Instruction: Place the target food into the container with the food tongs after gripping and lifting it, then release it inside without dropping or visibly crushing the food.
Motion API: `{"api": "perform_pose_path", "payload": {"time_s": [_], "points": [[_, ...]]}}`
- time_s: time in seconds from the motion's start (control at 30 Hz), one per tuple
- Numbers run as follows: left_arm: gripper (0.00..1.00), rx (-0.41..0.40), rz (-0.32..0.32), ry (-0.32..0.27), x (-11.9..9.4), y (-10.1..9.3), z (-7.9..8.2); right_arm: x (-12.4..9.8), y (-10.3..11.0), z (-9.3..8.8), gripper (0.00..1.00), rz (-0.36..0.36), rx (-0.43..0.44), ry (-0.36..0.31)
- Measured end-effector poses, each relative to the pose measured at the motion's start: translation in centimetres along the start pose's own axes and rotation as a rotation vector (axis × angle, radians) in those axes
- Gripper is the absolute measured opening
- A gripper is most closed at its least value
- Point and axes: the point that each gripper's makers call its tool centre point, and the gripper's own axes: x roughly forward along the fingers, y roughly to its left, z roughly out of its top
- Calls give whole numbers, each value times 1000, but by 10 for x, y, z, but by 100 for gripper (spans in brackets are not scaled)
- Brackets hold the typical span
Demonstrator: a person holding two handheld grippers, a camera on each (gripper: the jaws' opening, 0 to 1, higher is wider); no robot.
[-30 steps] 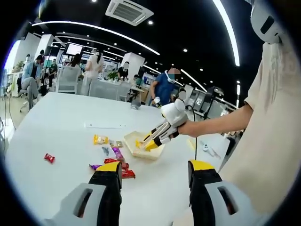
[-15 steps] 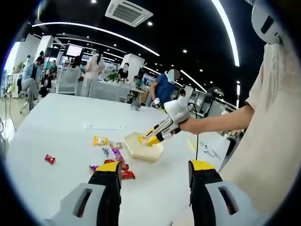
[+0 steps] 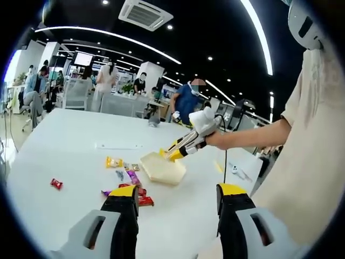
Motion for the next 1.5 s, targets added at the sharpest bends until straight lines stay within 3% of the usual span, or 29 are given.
{"api": "perform_pose_path", "payload": {"time_s": [0.87,1.5], "points": [[59,7,-8,6,3,1,0,-14,-40,10,26,-60,-22,-8],[59,1,-18,14,6,-2,-2,-21,-52,7,26,-69,-45,4]]}}
